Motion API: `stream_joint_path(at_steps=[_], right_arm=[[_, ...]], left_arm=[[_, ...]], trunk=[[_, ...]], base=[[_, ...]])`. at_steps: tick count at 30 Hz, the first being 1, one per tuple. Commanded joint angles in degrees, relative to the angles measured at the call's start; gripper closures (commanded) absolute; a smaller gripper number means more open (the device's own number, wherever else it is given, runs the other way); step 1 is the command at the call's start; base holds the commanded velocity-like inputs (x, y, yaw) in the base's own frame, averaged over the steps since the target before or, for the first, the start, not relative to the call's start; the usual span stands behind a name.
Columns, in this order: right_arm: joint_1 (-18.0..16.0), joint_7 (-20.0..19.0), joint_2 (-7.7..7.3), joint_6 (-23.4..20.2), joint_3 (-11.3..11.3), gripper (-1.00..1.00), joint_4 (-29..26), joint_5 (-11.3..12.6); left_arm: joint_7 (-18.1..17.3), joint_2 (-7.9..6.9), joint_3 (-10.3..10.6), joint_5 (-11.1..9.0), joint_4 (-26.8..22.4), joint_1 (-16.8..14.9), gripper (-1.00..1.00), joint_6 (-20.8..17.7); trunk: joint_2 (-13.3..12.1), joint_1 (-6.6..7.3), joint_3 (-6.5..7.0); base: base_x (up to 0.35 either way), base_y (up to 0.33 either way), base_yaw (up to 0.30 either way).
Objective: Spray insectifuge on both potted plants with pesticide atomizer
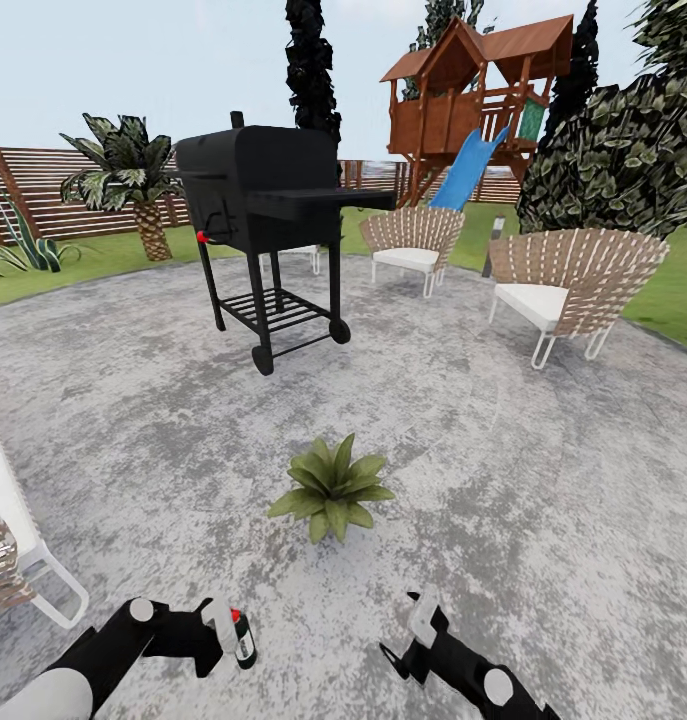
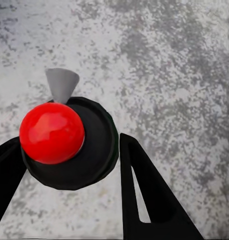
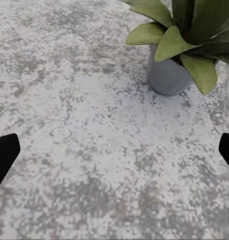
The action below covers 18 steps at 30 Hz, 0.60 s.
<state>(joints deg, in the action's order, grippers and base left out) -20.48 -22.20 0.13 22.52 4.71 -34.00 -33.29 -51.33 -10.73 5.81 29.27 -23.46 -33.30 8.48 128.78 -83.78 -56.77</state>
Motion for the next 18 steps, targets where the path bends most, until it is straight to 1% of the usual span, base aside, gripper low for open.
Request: stream_joint_path(at_steps=[1, 2, 3, 4, 5, 8, 10, 11, 14, 17, 18], right_arm=[[-0.2, 0.0, 0.04, 0.2, -0.1, -1.00, 0.0, -0.5], [-0.6, 0.0, 0.09, 0.2, -0.1, -1.00, 0.0, -0.5], [-1.4, -0.7, 0.17, 0.2, -0.1, -1.00, 0.0, -0.5], [-1.7, -1.8, 0.19, 0.2, -0.1, -1.00, 0.0, -0.6], [-2.1, -3.9, 0.20, 0.2, -0.1, -1.00, -0.1, -0.6], [-3.7, -12.4, 0.22, 0.2, -0.1, -1.00, -0.2, -0.6], [-4.7, -15.2, 0.22, 0.2, -0.2, -1.00, -0.2, -0.6], [-5.3, -16.7, 0.22, 0.1, -0.2, -1.00, -0.2, -0.5], [-6.1, -17.9, 0.24, 0.0, -0.2, -1.00, -0.1, -0.4], [-6.3, -18.9, 0.29, -0.3, -0.1, -1.00, -0.1, -0.4], [-6.4, -19.8, 0.30, -0.3, -0.1, 1.00, -0.1, -0.4]], left_arm=[[-0.1, 0.00, 0.1, 0.9, -0.1, -0.1, 1.00, 0.6], [-0.2, 0.05, 0.1, 1.5, -0.1, -0.1, 1.00, 0.6], [-0.4, 0.21, 0.1, 2.5, -0.1, -0.3, 1.00, 0.6], [-0.4, 0.27, 0.1, 2.9, -0.1, -0.3, 1.00, 0.6], [-0.5, 0.32, 0.1, 3.2, -0.1, -0.3, 1.00, 0.7], [-1.3, 0.61, 0.1, 4.7, -0.2, -0.5, 1.00, 0.7], [-2.7, 0.88, 0.1, 5.5, -0.2, -1.1, 1.00, 0.7], [-4.2, 1.12, 0.1, 6.3, -0.2, -1.8, 1.00, 0.6], [-6.0, 1.74, 0.1, 7.4, -0.2, -3.0, 1.00, 0.6], [-6.5, 3.25, 0.1, 9.5, -0.2, -3.5, 1.00, 0.6], [-6.6, 4.04, 0.1, 11.1, -0.2, -3.6, 1.00, 0.5]], trunk=[[0.0, 0.01, -0.05], [0.0, 0.01, -0.05], [0.0, 0.01, -0.05], [0.0, 0.01, -0.05], [0.0, 0.01, -0.05], [0.0, 0.01, -0.05], [0.0, 0.01, -0.05], [0.0, 0.01, -0.05], [0.0, 0.01, -0.05], [0.0, 0.01, -0.05], [0.0, 0.01, -0.05]], base=[[0.000, 0.000, 0.000], [0.000, 0.000, 0.000], [0.000, 0.000, 0.000], [0.000, 0.000, 0.000], [0.000, 0.000, 0.000], [0.000, 0.000, 0.000], [0.000, 0.000, 0.000], [0.000, 0.000, 0.000], [0.000, 0.000, 0.000], [0.000, 0.000, 0.000], [0.000, 0.000, 0.000]])
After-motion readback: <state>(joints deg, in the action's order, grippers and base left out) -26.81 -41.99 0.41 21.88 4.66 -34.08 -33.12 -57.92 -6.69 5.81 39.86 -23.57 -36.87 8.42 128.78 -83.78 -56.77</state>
